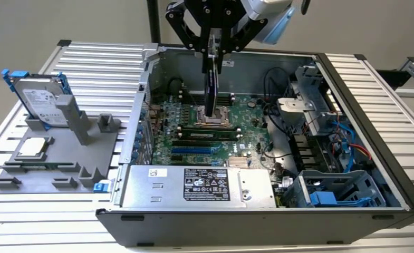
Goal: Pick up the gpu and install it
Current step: 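Insert the gpu into the slot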
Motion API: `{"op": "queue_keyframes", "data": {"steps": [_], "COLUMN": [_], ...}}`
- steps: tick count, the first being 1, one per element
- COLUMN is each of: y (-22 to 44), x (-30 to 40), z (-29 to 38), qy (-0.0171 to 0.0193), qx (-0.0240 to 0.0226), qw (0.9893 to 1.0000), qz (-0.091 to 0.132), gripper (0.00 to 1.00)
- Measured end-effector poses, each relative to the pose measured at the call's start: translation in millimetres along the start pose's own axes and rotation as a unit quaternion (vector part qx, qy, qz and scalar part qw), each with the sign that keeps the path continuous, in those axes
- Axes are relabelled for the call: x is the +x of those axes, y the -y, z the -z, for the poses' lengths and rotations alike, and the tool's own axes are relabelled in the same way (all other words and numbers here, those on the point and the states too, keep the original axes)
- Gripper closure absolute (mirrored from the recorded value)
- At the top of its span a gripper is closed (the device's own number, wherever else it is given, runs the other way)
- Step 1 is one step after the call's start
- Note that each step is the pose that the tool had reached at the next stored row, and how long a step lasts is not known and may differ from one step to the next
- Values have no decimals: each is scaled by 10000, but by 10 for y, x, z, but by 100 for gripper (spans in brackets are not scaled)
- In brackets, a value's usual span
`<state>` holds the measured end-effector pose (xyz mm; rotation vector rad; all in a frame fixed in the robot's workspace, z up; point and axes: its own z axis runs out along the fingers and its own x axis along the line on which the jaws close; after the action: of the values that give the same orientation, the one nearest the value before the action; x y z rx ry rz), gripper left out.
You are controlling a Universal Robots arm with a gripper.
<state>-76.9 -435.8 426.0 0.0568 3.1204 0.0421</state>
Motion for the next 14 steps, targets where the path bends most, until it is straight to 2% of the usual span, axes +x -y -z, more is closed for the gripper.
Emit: {"op": "queue_keyframes", "data": {"steps": [10, 14], "y": [-1, -1], "x": [0, 1], "z": [0, 0], "qy": [0, -3], "qx": [0, -2], "qw": [10000, 9999], "qz": [8, 131], "gripper": [100, 100]}}
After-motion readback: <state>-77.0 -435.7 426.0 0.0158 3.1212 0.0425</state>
